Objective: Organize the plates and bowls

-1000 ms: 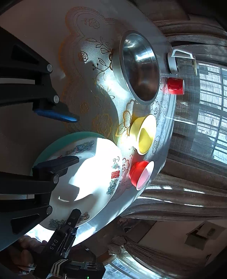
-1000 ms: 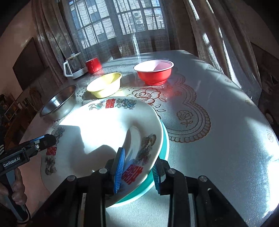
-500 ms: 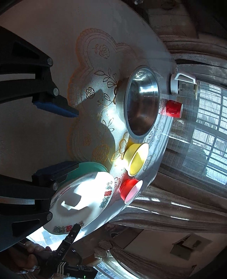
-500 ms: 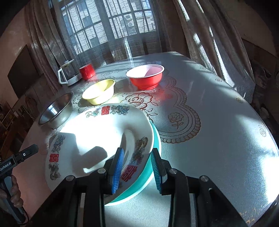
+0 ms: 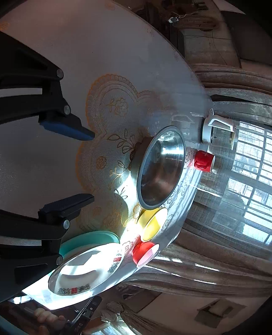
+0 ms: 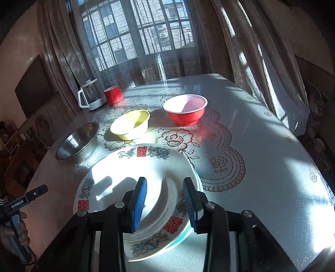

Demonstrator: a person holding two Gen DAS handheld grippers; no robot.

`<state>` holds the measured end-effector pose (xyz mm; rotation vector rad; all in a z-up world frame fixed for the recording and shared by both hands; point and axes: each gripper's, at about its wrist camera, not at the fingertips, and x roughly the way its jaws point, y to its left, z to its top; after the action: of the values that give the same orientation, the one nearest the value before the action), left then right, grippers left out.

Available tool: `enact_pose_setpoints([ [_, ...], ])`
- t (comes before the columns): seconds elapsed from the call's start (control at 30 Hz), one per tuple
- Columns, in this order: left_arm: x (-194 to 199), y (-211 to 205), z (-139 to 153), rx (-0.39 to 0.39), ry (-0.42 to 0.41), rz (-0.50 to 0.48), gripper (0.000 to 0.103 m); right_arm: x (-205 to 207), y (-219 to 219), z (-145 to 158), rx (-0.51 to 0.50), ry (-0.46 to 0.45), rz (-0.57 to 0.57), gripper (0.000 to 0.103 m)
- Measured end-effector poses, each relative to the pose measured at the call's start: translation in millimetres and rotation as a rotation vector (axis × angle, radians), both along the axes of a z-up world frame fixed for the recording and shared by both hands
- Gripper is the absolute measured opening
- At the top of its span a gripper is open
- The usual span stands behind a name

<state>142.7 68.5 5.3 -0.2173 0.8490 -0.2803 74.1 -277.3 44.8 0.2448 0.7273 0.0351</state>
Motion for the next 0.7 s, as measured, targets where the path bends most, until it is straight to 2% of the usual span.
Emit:
enact_pose_setpoints([
  [0.07, 5, 9, 3, -0.01, 0.011, 0.012, 0.055, 9, 10, 6, 0.054, -0.002, 0.055, 0.037],
  [0.1, 8, 13, 5, -0.004, 0.01, 0.02, 0.059, 15, 15, 8, 0.085, 0.002, 0.082, 0.037],
  [0.2, 14, 28, 17, 0.007, -0.037, 0.056, 0.062, 36, 39, 12, 0.168, 0.027, 0.171, 0.038],
  [0.23, 17, 32, 20, 0.004, -0.044, 0.067, 0.07, 44, 48, 13, 0.193, 0.037, 0.198, 0.039],
  [0.27, 21, 37, 23, -0.002, -0.055, 0.08, 0.073, 53, 58, 13, 0.215, 0.045, 0.224, 0.039],
  [0.37, 34, 48, 33, 0.003, -0.084, 0.123, 0.074, 81, 87, 13, 0.281, 0.076, 0.285, 0.039],
  [0.5, 57, 57, 39, -0.039, -0.078, 0.112, 0.074, 122, 119, 5, 0.293, 0.112, 0.284, 0.039],
  [0.6, 77, 61, 39, -0.072, -0.068, 0.11, 0.074, 150, 132, -7, 0.287, 0.156, 0.243, 0.039],
  [0.7, 102, 58, 31, -0.055, -0.031, 0.13, 0.072, 177, 139, -18, 0.281, 0.195, 0.203, 0.039],
])
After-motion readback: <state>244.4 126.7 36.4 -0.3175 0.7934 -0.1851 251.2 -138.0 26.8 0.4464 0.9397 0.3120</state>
